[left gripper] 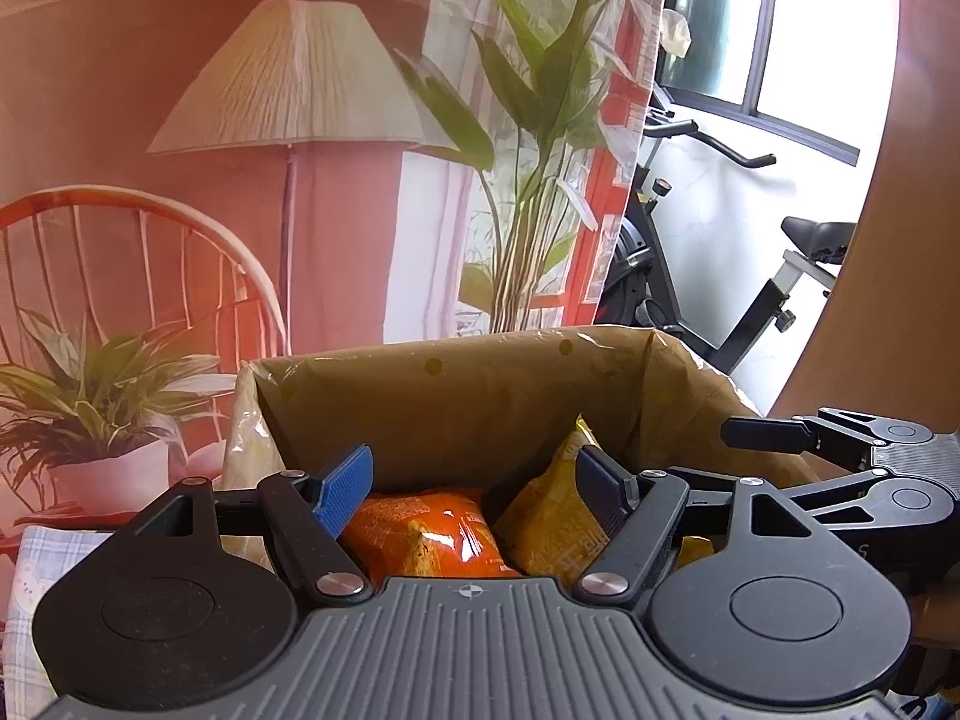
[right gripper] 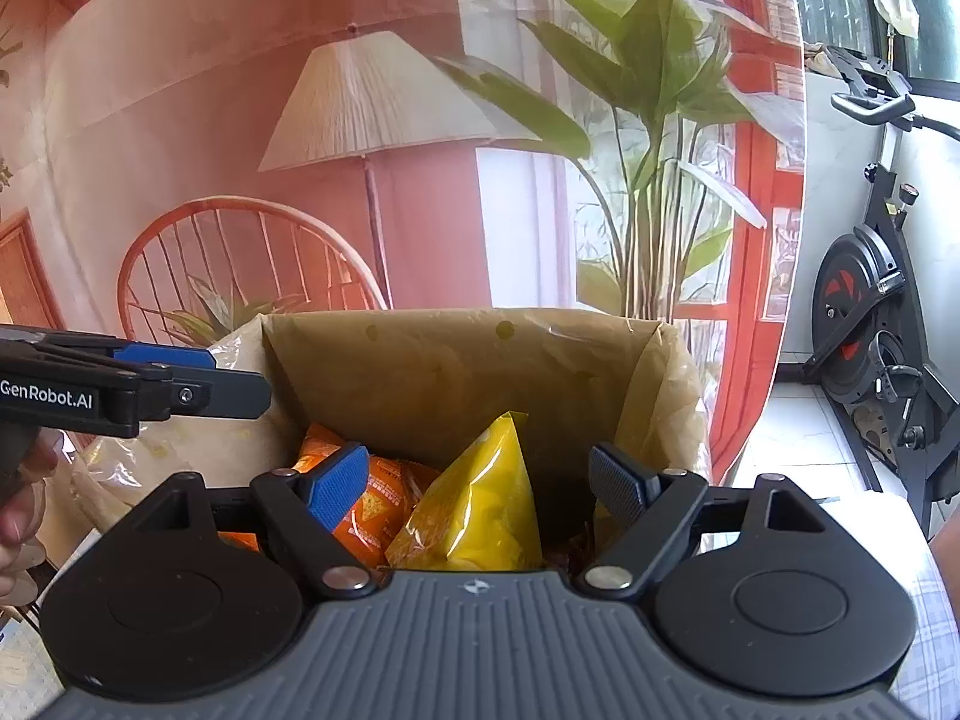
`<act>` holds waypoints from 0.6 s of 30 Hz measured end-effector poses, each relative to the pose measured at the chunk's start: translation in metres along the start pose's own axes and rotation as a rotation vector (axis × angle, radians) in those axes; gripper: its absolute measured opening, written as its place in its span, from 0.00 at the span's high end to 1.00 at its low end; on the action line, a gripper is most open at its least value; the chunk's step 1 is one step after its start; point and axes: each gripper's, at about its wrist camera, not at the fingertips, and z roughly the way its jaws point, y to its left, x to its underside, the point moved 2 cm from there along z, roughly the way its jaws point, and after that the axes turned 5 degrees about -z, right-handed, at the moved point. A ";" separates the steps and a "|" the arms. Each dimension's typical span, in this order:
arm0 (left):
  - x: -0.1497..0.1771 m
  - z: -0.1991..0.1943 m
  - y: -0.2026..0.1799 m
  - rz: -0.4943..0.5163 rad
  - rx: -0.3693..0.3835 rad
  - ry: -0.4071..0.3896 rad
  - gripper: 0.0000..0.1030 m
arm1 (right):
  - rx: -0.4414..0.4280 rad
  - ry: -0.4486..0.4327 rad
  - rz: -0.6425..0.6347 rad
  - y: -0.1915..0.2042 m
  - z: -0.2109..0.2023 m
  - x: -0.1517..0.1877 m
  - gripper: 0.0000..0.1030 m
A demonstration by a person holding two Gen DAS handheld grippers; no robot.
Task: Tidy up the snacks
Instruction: 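Open both tools to drop the orange and yellow bags into the box, then lower both tools to the light green bag beside the box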
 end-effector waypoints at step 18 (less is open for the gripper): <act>0.021 -0.075 -0.001 -0.032 -0.037 -0.045 0.25 | 0.020 -0.045 0.042 0.017 -0.072 0.020 0.19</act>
